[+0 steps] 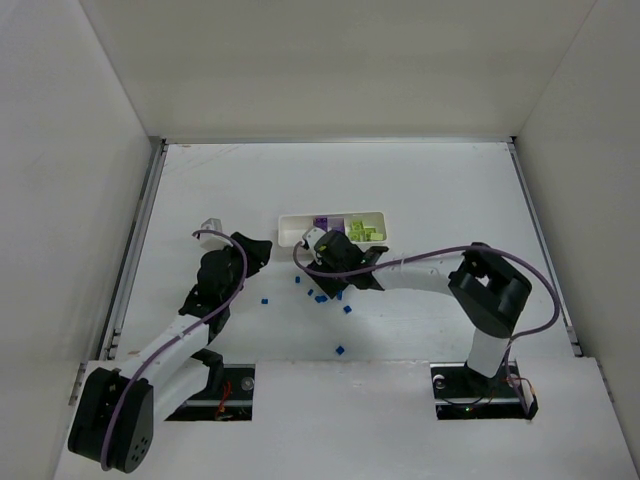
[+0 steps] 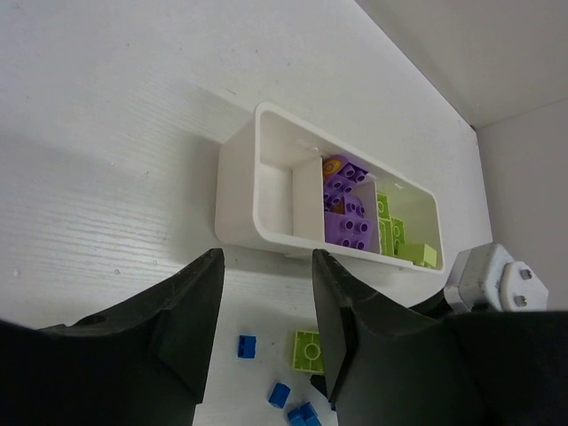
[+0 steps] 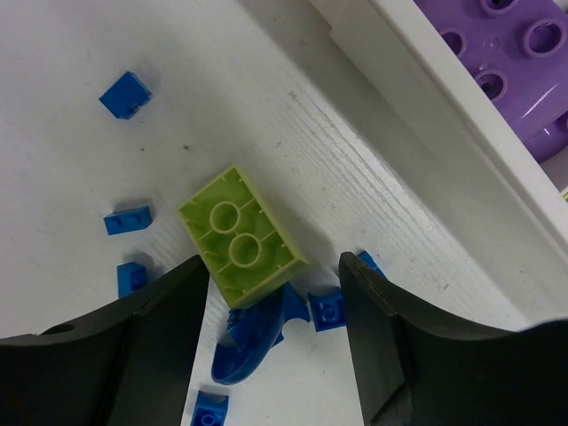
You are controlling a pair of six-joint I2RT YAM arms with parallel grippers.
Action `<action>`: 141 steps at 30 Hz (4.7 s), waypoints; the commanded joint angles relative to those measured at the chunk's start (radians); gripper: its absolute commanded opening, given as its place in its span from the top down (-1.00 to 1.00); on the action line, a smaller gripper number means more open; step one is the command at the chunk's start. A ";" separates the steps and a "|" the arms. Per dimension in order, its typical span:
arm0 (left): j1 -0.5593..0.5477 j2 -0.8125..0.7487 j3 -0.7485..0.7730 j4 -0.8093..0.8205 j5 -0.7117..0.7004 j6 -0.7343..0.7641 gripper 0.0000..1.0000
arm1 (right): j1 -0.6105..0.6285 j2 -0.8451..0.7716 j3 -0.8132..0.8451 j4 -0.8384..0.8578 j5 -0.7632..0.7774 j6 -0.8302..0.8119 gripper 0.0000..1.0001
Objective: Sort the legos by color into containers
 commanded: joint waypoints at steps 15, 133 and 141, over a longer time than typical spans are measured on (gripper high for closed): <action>0.015 0.020 -0.018 0.072 0.017 -0.014 0.17 | -0.001 0.068 0.106 -0.018 0.019 -0.070 0.27; -0.423 0.123 0.178 -0.416 -0.387 0.027 0.61 | 0.402 -0.700 -0.540 0.180 0.264 0.501 0.13; -0.461 -0.034 0.152 -0.606 -0.551 0.038 0.33 | 0.525 -0.588 -0.511 0.125 0.214 0.535 -0.21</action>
